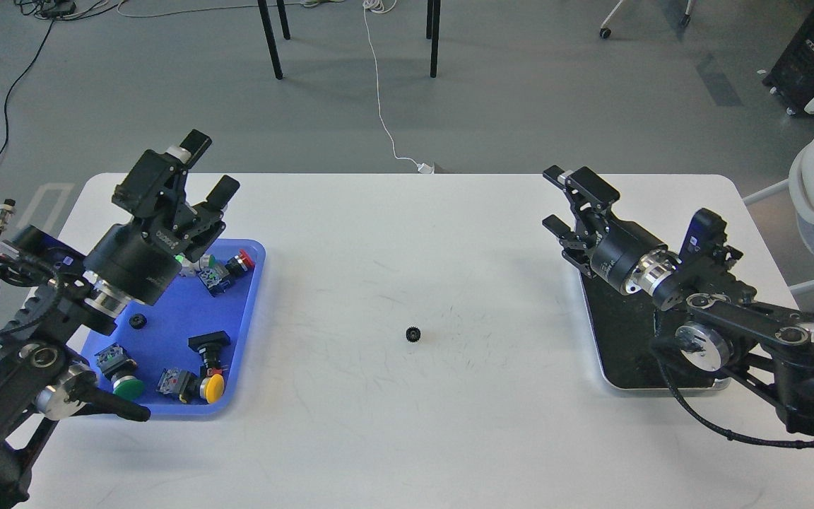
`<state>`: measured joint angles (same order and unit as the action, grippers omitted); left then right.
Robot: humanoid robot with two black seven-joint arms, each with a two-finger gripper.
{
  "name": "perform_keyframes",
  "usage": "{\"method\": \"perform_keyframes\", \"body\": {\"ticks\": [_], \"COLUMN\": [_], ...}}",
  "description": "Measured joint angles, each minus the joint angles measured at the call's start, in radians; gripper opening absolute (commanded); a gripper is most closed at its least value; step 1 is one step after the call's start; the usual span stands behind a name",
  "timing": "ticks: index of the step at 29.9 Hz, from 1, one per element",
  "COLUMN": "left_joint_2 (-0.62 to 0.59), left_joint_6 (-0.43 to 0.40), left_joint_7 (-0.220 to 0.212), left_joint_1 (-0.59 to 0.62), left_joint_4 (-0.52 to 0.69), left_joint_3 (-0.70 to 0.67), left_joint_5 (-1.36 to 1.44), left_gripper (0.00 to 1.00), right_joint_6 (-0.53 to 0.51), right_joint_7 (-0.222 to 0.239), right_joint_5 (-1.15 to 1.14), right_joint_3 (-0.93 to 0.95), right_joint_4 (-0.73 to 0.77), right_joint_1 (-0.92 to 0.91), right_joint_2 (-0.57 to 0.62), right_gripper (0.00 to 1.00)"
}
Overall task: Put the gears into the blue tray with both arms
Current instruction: 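Withdraw the right gripper back over the metal tray, then reach the left gripper to the second gear and grasp it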
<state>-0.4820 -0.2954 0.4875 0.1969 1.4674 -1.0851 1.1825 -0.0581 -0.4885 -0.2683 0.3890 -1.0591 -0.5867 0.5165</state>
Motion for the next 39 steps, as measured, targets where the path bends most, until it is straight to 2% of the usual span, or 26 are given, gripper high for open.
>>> {"method": "perform_keyframes", "body": {"ticks": [4,7,12,16,21,26,31,34,39], "left_joint_2": [-0.034,-0.066,-0.041,0.053,0.179,0.265,0.283,0.291,0.295], "left_joint_6": [-0.028,-0.035,-0.027,-0.018,-0.015,0.016,0.031,0.032,0.034], "left_joint_7": [0.001,0.001,0.002,0.002,0.001,0.001,0.001,0.001,0.001], "left_joint_1": [0.115,0.259,0.535,0.674,0.746,0.78,0.786,0.784,0.774], "left_joint_4": [0.008,-0.001,-0.063,-0.144,-0.308,-0.462,-0.51,-0.532,-0.559], "left_joint_3": [0.148,0.314,0.616,0.773,0.841,0.913,0.988,0.995,0.997], "left_joint_5": [0.191,0.365,0.699,0.915,0.996,0.999,0.999,0.999,0.999], "left_gripper": [0.98,0.98,0.96,0.96,0.93,0.86,0.75,0.65,0.59], "right_joint_6": [-0.117,-0.18,-0.205,-0.203,-0.2,-0.199,-0.198,-0.198,-0.198], "right_joint_7": [0.0,-0.001,-0.001,-0.001,0.0,0.0,0.0,0.0,0.0], "right_joint_5": [0.145,0.217,0.236,0.236,0.236,0.237,0.237,0.238,0.238], "right_joint_3": [0.086,0.099,0.103,0.104,0.105,0.105,0.105,0.105,0.105], "right_joint_4": [-0.022,-0.032,-0.035,-0.035,-0.035,-0.034,-0.034,-0.034,-0.034], "right_joint_1": [0.098,0.142,0.18,0.194,0.199,0.2,0.2,0.2,0.208], "right_joint_2": [0.055,0.1,0.132,0.138,0.142,0.143,0.143,0.143,0.143], "right_gripper": [0.99,0.99,0.99,0.99,0.99,0.99,0.99,0.99,0.99]}}
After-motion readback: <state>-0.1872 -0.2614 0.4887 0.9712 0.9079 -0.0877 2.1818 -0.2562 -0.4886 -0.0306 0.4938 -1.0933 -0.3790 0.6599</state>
